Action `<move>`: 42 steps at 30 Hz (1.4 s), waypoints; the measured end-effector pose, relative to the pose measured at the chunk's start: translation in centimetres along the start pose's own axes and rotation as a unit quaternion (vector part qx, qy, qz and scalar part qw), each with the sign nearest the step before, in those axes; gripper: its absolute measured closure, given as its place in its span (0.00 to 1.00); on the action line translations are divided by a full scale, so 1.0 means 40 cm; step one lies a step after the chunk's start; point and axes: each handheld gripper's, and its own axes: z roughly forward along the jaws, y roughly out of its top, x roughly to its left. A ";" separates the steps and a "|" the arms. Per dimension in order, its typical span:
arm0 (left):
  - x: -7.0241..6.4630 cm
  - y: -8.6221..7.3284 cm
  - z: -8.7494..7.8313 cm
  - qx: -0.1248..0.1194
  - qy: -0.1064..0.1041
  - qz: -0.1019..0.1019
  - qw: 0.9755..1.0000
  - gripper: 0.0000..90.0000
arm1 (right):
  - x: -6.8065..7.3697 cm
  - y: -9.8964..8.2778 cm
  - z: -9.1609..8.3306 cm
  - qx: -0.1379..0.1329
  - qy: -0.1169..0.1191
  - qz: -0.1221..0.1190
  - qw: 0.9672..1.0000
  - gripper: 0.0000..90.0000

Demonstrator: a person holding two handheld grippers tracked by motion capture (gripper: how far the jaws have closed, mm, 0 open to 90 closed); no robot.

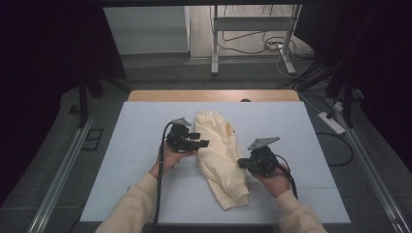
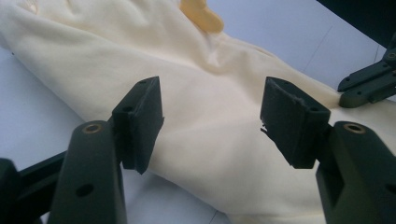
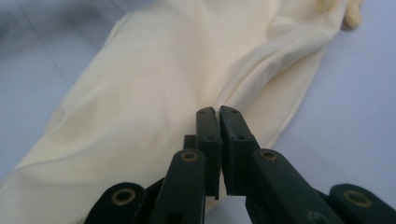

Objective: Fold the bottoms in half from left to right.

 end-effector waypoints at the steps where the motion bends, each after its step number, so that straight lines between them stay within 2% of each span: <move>1: 0.000 0.000 0.000 0.000 0.000 0.000 1.000 0.42 | -0.005 -0.004 0.000 0.003 0.000 0.001 1.000 0.96; 5: -0.001 -0.001 -0.001 0.001 0.000 0.002 1.000 0.42 | -0.010 -0.016 0.009 0.016 -0.005 0.001 1.000 0.96; 10: -0.001 -0.002 -0.001 0.003 0.001 0.002 1.000 0.42 | -0.008 -0.038 0.047 0.043 -0.016 -0.011 0.999 0.96; 13: 0.000 -0.003 -0.001 0.002 0.002 0.002 1.000 0.42 | -0.010 -0.039 0.048 0.042 -0.019 -0.012 0.999 0.93; 17: 0.001 -0.003 -0.002 0.001 0.002 0.002 1.000 0.42 | -0.010 -0.036 0.038 0.029 -0.035 -0.009 0.999 0.75; 19: 0.000 -0.003 -0.002 0.000 0.003 0.001 1.000 0.42 | -0.009 -0.028 0.021 0.007 -0.043 -0.006 0.999 0.67; 21: 0.000 -0.003 -0.002 0.000 0.003 0.002 1.000 0.42 | -0.004 -0.016 0.002 -0.011 -0.040 -0.002 0.999 0.64; 24: 0.001 -0.003 -0.003 0.000 0.003 0.000 1.000 0.42 | 0.016 0.004 -0.025 -0.037 -0.026 -0.016 0.999 0.62; 29: 0.002 -0.003 -0.004 -0.002 0.004 0.000 1.000 0.42 | 0.073 0.028 -0.040 -0.053 0.008 -0.048 0.997 0.61; 36: 0.003 -0.004 -0.005 0.000 0.004 0.001 1.000 0.42 | 0.152 0.045 -0.022 -0.047 0.054 -0.081 0.994 0.61; 42: 0.004 -0.004 -0.007 -0.001 0.005 0.001 1.000 0.42 | 0.198 0.042 0.006 -0.026 0.079 -0.097 0.992 0.61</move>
